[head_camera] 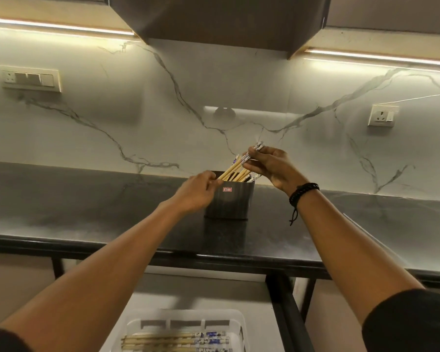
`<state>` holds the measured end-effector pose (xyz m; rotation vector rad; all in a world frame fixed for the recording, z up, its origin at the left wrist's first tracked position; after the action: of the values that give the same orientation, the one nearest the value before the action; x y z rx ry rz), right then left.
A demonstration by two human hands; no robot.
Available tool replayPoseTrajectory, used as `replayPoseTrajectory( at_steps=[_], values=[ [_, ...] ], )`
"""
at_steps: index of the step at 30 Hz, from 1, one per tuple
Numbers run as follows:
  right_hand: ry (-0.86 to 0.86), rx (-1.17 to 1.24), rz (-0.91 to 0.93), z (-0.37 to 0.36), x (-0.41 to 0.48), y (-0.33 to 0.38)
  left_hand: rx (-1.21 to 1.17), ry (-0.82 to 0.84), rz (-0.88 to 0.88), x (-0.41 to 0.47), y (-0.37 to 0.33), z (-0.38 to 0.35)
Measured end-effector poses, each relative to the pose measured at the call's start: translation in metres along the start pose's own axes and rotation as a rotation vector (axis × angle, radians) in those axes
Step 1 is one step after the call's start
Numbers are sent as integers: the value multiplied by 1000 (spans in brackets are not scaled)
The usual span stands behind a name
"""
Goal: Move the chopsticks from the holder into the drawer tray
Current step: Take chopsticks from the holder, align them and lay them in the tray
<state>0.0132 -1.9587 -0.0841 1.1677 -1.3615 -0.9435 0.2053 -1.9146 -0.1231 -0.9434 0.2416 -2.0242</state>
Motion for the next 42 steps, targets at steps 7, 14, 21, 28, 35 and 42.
replayPoseTrajectory(
  at_steps=[7,14,21,28,35,42],
  values=[
    [-166,-387,108,11,25,-9,-339,12,113,-11,33,-28],
    [-423,-772,4,48,70,-16,-831,23,379,-52,79,-61],
    [-407,-1043,11,41,93,-20,-986,8,371,-56,94,-68],
    [-538,-1221,168,31,80,-4,-965,4,353,-54,95,-69],
    [-420,-1350,313,15,62,11,-967,-77,364,-61,93,-62],
    [-316,-1268,377,22,29,38,-984,-132,419,-70,90,-60]
  ],
)
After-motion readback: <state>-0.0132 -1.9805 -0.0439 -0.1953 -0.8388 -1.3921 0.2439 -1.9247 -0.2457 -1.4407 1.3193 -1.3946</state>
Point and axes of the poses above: each hand's wrist, its own x-axis towards the middle knuckle, its own z-axis out of the back of the hand, y = z × x, the point moved 7 cm from there along x, towards the middle knuckle, and after that the axes turned 6 degrees about -z, right-handed, at the moved point
